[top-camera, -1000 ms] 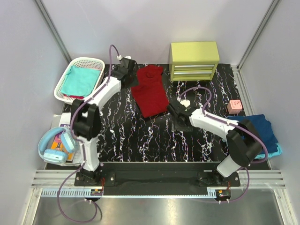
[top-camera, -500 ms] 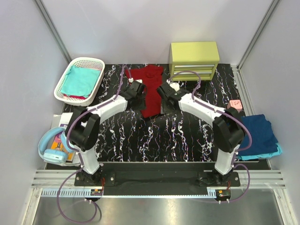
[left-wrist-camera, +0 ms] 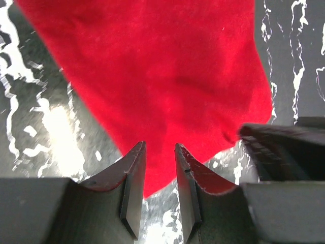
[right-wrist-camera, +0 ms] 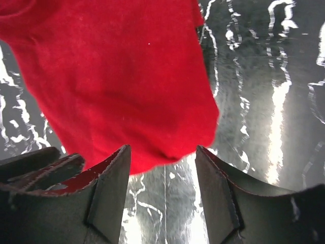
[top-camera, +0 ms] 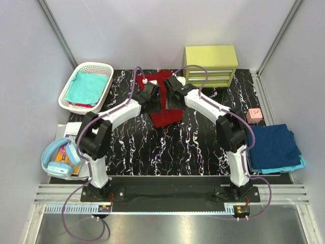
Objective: Fold and stack the t-shirts
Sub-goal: Fold the folded rectangular tshirt in 1/3 of the way
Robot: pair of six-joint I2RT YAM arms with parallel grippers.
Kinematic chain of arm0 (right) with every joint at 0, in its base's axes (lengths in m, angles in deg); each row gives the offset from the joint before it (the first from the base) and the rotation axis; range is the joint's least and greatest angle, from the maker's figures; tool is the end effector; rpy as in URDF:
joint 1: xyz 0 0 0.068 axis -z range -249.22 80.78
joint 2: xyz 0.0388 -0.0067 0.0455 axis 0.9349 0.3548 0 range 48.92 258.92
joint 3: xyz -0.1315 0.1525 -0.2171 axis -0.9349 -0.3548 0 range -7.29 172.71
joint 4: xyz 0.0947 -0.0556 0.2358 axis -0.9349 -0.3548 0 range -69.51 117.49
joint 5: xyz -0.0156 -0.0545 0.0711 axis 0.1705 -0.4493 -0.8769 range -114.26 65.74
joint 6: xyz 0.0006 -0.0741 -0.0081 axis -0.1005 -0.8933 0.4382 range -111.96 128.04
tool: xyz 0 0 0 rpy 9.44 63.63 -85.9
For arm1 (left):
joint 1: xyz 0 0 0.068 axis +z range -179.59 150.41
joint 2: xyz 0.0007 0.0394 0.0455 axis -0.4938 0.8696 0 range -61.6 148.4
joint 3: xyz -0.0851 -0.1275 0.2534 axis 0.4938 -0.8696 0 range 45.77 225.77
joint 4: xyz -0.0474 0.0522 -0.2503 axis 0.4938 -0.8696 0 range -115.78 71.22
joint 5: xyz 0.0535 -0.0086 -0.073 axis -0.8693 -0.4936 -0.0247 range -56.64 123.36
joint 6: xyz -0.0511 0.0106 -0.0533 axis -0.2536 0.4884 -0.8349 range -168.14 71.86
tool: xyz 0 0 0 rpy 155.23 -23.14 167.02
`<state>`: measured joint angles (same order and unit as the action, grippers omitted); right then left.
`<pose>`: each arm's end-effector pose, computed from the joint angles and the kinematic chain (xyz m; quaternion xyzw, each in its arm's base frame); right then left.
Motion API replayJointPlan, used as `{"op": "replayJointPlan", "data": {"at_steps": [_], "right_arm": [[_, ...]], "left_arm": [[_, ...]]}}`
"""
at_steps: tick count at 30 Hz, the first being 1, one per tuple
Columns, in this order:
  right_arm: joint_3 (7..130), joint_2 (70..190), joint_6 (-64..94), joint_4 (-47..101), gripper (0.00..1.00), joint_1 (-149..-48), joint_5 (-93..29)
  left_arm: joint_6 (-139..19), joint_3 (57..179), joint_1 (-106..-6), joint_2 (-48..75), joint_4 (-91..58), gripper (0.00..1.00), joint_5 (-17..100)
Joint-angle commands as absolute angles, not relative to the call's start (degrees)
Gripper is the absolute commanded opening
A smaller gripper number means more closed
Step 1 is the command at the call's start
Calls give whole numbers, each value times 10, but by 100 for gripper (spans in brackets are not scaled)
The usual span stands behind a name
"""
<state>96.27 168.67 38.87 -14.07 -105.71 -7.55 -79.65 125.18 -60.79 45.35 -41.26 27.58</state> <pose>0.4007 0.2740 0.2400 -0.0066 0.9513 0.0362 0.3061 0.3756 -0.2201 0.2251 -0.0198 0.9385 -0.1372 0.3163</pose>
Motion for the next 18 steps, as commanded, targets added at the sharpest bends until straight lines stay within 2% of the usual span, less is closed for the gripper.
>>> {"op": "replayJointPlan", "data": {"at_steps": [1, 4, 10, 18], "right_arm": [[982, 1740, 382, -146, 57, -1051, -102], [967, 1766, 387, -147, 53, -1051, -127], [947, 1804, 402, -172, 51, -1049, -163], [940, 1765, 376, -165, 53, -1049, -120]], "left_arm": [[-802, 1287, -607, 500, -395, 32, 310], [-805, 1292, -610, 533, -395, 31, 330], [-811, 1309, -614, 591, -445, 26, 364], [-794, 1278, -615, 536, -431, 28, 312]]}}
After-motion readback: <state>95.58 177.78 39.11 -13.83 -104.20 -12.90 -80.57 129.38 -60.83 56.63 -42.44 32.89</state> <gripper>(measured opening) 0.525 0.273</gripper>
